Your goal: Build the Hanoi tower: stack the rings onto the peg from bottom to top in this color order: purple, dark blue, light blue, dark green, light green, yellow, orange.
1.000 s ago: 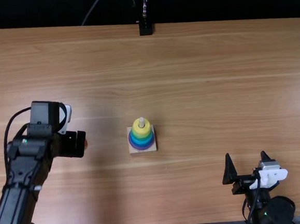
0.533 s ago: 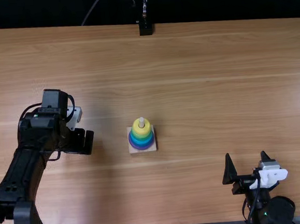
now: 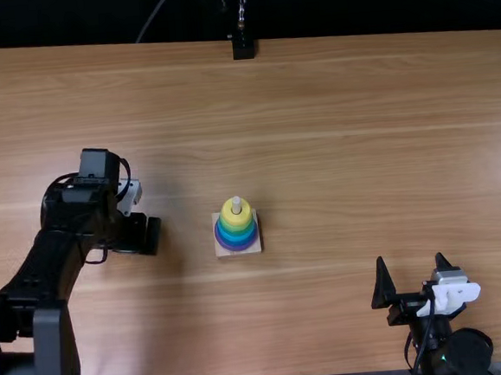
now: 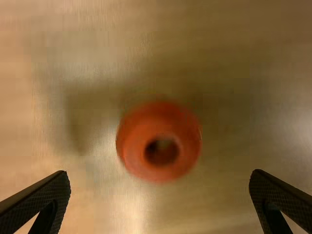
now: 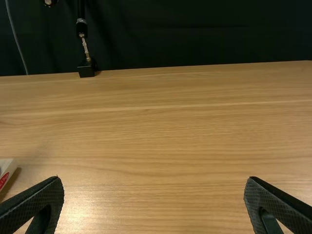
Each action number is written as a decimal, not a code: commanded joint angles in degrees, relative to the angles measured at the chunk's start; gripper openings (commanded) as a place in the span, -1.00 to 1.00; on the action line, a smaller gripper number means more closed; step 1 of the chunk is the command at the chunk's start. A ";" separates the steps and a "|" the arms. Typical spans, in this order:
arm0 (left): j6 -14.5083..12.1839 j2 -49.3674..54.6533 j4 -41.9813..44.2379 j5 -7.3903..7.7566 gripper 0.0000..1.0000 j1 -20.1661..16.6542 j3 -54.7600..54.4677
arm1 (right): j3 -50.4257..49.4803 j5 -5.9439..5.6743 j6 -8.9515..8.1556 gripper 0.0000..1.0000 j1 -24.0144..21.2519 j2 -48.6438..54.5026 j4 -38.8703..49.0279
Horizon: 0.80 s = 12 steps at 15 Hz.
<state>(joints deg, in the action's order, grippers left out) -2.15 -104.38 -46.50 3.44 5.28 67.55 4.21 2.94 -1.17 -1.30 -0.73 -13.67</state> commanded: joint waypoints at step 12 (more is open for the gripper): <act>-0.38 -2.15 3.68 0.67 1.00 0.70 1.53 | -3.33 0.22 0.22 1.00 -0.72 0.73 -4.53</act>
<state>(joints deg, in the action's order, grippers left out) -2.20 -105.12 -42.87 3.46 5.30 67.55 4.21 2.96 -1.15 -1.28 -0.73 -13.65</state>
